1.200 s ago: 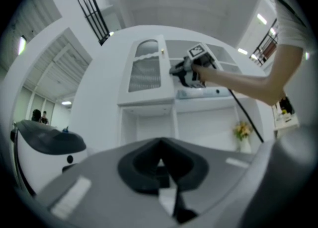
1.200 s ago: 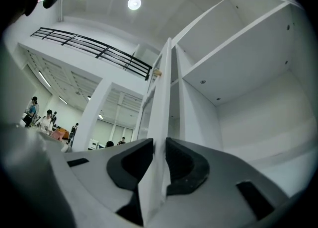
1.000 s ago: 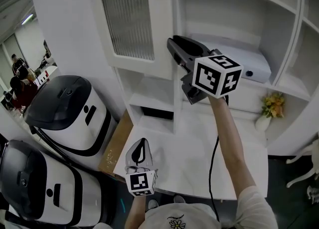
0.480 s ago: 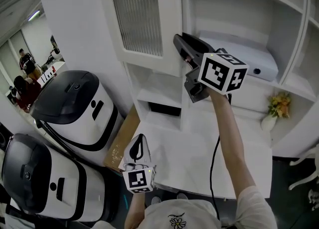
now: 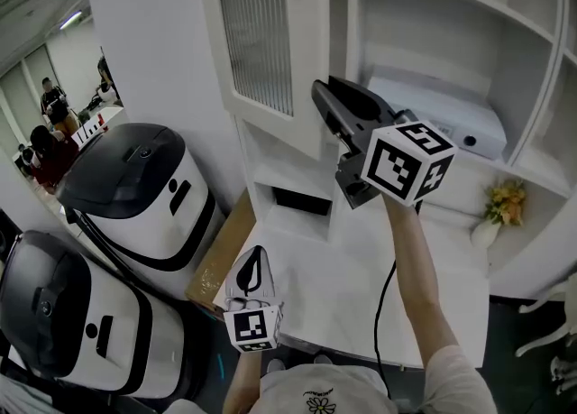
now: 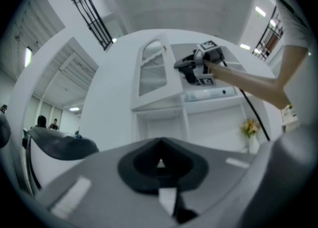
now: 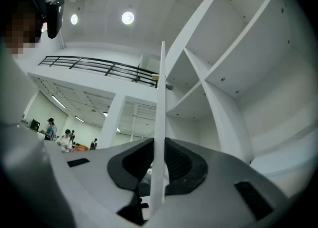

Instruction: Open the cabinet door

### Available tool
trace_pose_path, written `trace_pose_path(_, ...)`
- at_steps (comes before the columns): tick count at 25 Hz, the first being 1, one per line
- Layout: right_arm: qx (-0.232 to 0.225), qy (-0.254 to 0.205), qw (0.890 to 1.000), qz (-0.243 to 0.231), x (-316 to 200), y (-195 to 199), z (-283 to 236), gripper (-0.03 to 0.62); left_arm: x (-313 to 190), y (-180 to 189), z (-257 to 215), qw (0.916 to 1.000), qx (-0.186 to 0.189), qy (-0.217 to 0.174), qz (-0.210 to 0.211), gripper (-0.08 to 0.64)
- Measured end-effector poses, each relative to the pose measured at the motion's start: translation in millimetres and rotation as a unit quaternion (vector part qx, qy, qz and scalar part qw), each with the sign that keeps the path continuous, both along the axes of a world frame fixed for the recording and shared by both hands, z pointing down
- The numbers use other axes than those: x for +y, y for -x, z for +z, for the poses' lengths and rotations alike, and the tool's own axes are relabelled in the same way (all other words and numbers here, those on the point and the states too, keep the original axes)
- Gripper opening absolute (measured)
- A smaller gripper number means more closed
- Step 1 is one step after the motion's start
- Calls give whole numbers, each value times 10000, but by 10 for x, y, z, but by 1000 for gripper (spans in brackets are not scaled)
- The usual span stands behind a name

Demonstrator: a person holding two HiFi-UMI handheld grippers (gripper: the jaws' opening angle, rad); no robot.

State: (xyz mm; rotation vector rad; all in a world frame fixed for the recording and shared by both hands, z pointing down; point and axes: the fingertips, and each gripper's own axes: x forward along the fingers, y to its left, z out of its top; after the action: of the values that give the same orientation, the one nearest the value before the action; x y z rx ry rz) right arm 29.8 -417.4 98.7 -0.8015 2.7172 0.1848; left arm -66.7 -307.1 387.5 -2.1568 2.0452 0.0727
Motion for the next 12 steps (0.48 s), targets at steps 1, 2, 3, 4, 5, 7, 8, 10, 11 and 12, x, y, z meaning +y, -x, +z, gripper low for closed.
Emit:
trace_pose_path(1, 43, -33, 10000, -56, 30, 18, 3, 63, 11, 25, 6, 10000, 2, 5, -30, 8)
trace_pose_path(2, 99, -62, 9998, -137, 70, 49, 7, 64, 20, 59, 13, 10000, 6, 6, -61, 6)
trace_pose_path(3, 155, -84, 9996, -236, 118, 93, 9, 64, 28, 98, 16, 10000, 15, 1, -91, 6)
trace_pose_path(4, 203, -102, 9992, -340, 169, 144, 10, 66, 35, 137, 15, 9999, 25, -9, -120, 6)
trace_pose_path(5, 240, -119, 9987, -437, 221, 196, 10, 67, 41, 170, 11, 9999, 35, -21, -145, 8)
trace_pose_path(7, 287, -151, 9977, -602, 322, 293, 14, 71, 49, 210, 0, 9998, 49, -49, -178, 6)
trace_pose_path(8, 302, -160, 9971, -674, 368, 336, 15, 74, 50, 218, -3, 9998, 53, -59, -187, 6)
trace_pose_path(10, 323, -178, 9962, -795, 454, 417, 14, 78, 54, 227, -8, 9998, 52, -69, -199, 6)
trace_pose_path(11, 326, -190, 9956, -857, 495, 458, 14, 80, 60, 232, -10, 9998, 48, -70, -207, 6)
trace_pose_path(12, 320, -191, 9950, -931, 535, 500, 16, 83, 70, 241, -9, 9997, 43, -70, -217, 6)
